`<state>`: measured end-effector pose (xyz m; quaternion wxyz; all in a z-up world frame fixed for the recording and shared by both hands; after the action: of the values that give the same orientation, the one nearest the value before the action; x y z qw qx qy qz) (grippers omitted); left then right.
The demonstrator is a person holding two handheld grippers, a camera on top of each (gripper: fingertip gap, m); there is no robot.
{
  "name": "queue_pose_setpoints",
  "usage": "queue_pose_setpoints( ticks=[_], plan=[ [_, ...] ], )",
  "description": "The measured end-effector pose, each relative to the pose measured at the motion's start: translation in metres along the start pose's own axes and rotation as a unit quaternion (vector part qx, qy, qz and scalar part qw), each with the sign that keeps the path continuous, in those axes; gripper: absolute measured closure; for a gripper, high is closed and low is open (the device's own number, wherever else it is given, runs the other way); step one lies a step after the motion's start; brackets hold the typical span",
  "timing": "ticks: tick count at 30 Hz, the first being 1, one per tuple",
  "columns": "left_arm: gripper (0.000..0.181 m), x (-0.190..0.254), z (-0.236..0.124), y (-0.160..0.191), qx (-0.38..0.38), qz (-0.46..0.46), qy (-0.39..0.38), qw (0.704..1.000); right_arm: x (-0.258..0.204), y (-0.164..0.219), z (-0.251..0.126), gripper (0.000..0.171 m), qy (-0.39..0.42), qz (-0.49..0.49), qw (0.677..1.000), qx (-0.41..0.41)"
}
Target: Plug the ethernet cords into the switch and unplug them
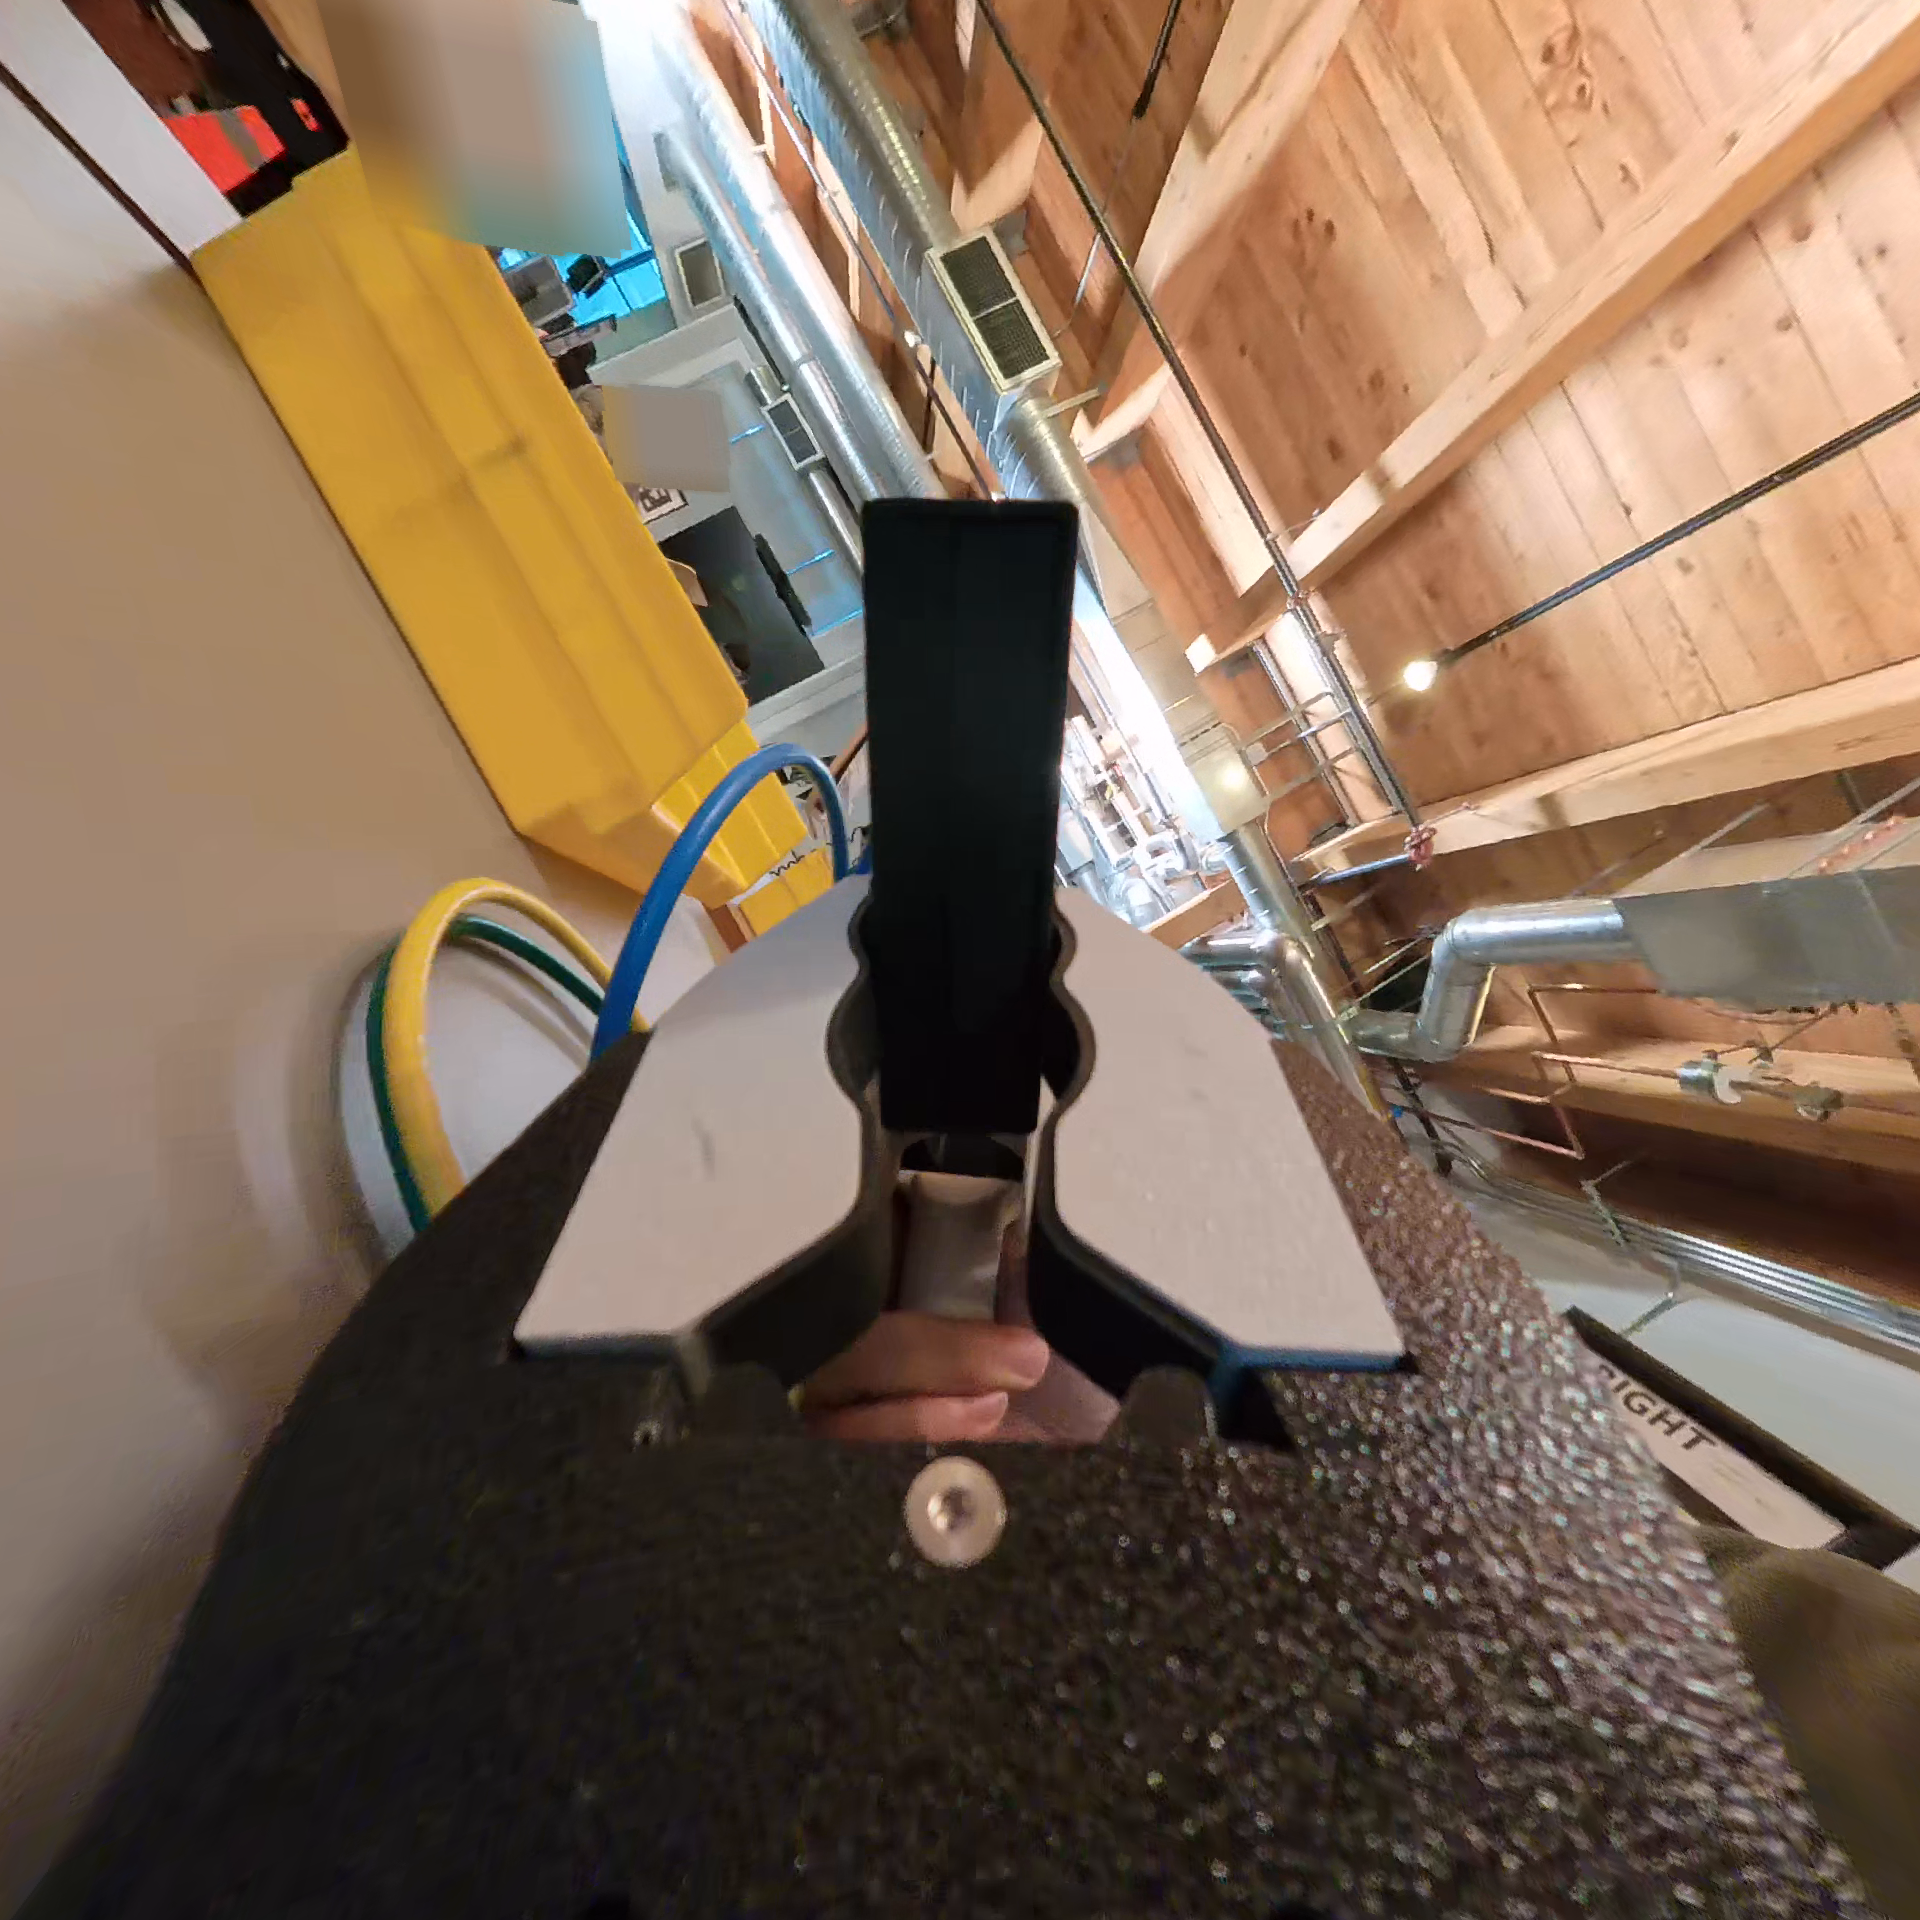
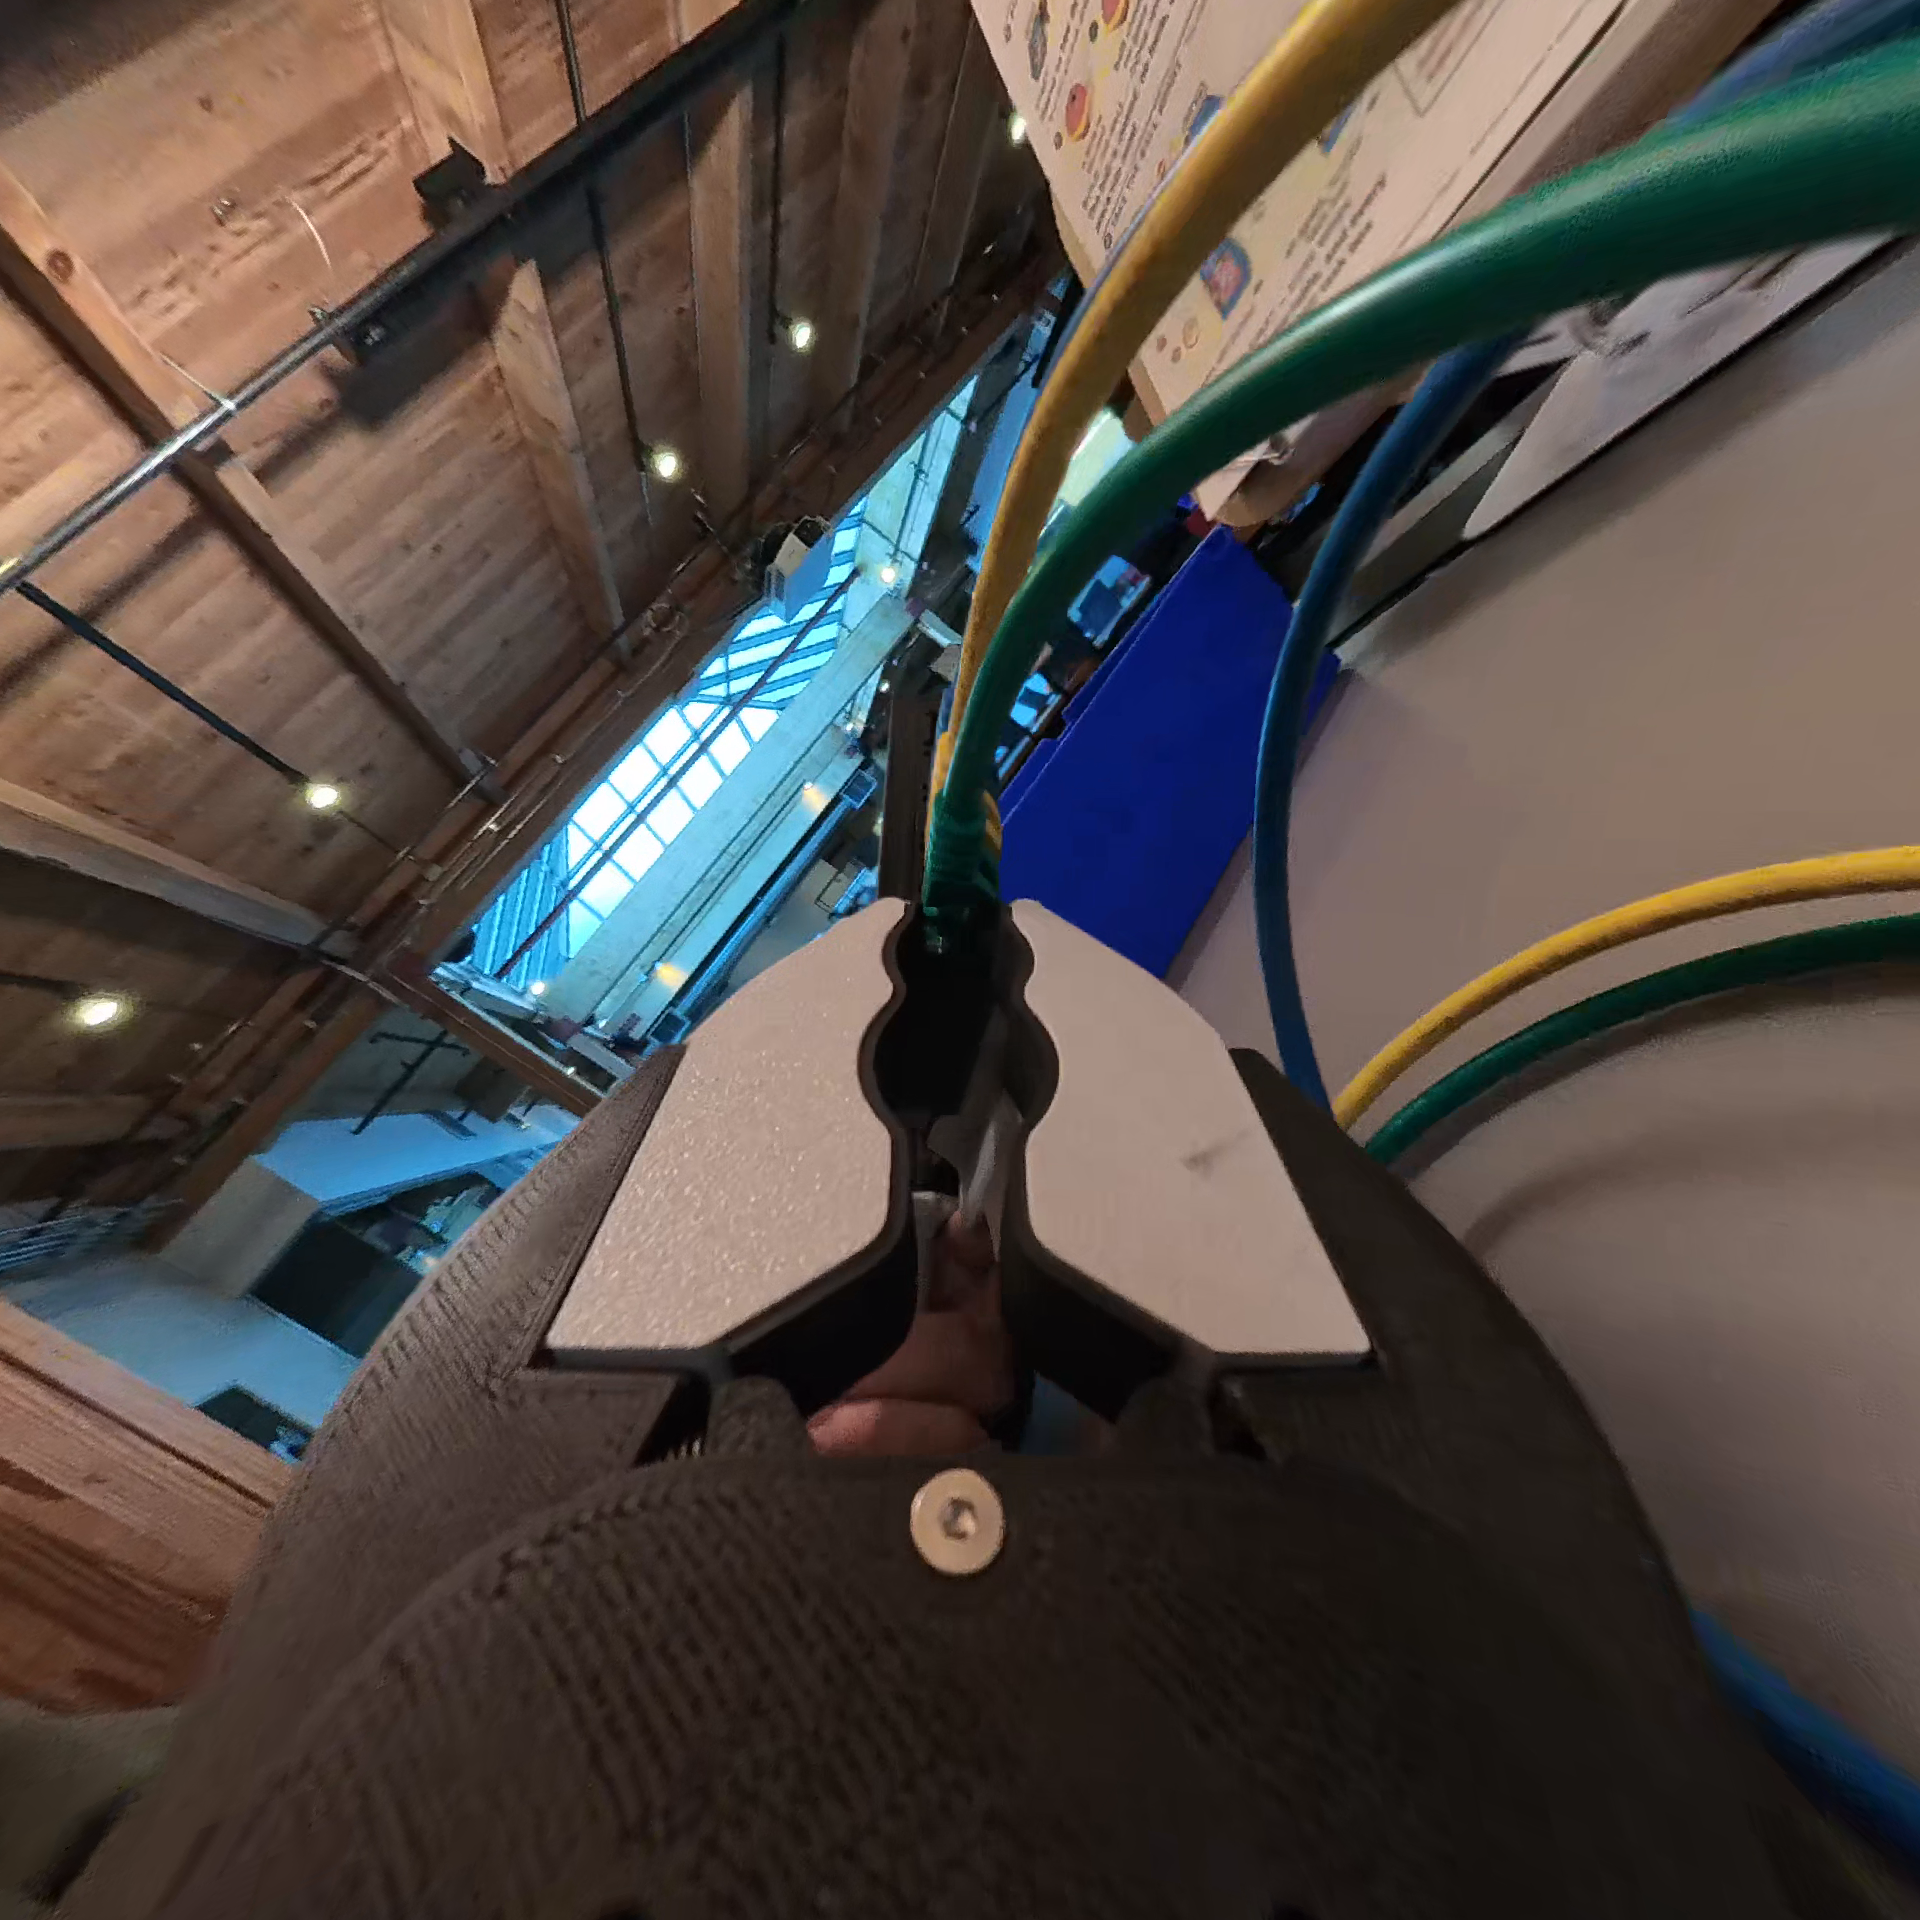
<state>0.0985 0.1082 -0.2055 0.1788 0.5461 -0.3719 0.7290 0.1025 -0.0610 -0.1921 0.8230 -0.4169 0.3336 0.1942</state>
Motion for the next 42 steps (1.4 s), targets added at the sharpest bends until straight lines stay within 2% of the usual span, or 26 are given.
queue_pose_setpoints(
  ticks=[10,14,21,26,30,34,42],
  plan=[
    [0.154,-0.003,0.001,0.004,0.005,-0.009,-0.006,1.000,0.003,0.013,0.001,0.156,0.011,0.059,0.995,0.081],
    [0.154,-0.002,0.000,0.005,0.020,-0.018,-0.015,1.000,0.003,0.016,0.002,0.157,0.016,0.061,0.995,0.083],
    [0.154,0.001,-0.001,0.012,0.052,-0.044,-0.029,0.997,0.000,0.026,0.002,0.157,0.018,0.079,0.987,0.140],
    [0.154,0.002,-0.003,0.009,0.053,-0.058,-0.043,0.996,0.001,0.027,0.003,0.157,0.021,0.097,0.986,0.135],
    [0.154,0.004,-0.003,0.010,0.043,-0.063,-0.054,0.996,0.000,0.025,0.002,0.157,0.030,0.071,0.990,0.118],
    [0.154,0.006,-0.002,0.012,0.036,-0.039,-0.072,0.996,-0.001,0.023,0.000,0.158,0.036,0.072,0.991,0.111],
    [0.154,0.007,0.000,0.012,0.033,-0.020,-0.040,0.998,-0.001,0.013,0.002,0.159,0.012,0.037,0.996,0.082]
  ],
)
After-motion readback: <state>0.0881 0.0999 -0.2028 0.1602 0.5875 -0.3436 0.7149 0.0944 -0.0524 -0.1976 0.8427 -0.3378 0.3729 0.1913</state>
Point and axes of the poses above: each gripper's, where its closed fingertips meet, z out along the fingers, y out of its underside, x = y × z across the jaws, the point moved 10 cm from there along -z, back along the fingers, and after that the axes turned 15 degrees about -y, right-handed, at the moved point
